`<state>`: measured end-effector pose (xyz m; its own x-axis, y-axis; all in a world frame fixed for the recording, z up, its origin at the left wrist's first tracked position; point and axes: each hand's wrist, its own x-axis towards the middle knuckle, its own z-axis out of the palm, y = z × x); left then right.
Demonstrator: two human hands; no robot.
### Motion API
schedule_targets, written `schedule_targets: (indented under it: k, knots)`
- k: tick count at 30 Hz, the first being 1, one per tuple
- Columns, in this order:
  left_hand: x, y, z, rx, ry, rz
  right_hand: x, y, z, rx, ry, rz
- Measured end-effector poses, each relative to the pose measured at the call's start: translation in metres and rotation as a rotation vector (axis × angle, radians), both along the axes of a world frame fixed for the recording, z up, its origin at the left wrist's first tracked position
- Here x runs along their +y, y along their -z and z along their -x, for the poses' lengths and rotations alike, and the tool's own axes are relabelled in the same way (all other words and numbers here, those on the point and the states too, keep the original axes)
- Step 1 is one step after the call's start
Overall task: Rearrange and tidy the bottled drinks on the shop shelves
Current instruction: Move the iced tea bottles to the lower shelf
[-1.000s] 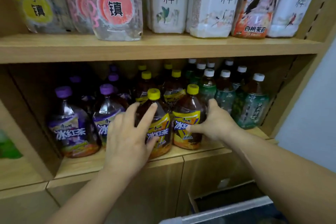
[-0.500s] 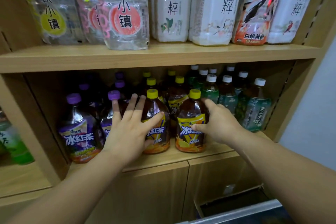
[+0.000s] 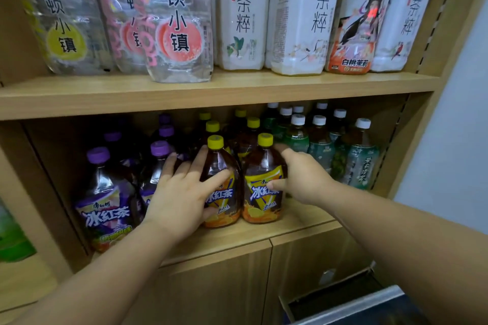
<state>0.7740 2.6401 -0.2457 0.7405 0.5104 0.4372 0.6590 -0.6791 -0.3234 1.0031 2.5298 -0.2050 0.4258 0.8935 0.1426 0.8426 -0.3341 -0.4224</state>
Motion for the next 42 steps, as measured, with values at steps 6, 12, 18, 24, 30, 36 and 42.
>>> schedule_targets:
  k: [6,12,18,24,30,36,42]
  knots:
    - [0.001,0.002,0.001,0.005,-0.003,0.021,0.018,-0.011,-0.001,-0.117,0.004,0.108]
    - [0.001,0.004,-0.001,-0.014,-0.013,-0.004,0.018,-0.003,-0.006,-0.079,-0.004,0.087]
    - [-0.007,-0.006,-0.002,-0.004,-0.027,0.095,0.017,-0.003,-0.001,-0.106,-0.002,0.15]
    - [-0.035,-0.062,0.015,0.11,0.015,0.455,-0.004,-0.05,0.023,0.031,0.068,0.333]
    - [-0.067,-0.157,0.057,0.127,0.002,0.654,-0.039,-0.147,0.06,0.119,-0.011,0.386]
    - [-0.089,-0.261,0.116,0.102,-0.107,0.73,-0.062,-0.246,0.11,0.206,-0.114,0.303]
    - [-0.108,-0.348,0.187,-0.035,-0.321,0.728,-0.065,-0.308,0.158,0.265,-0.209,0.221]
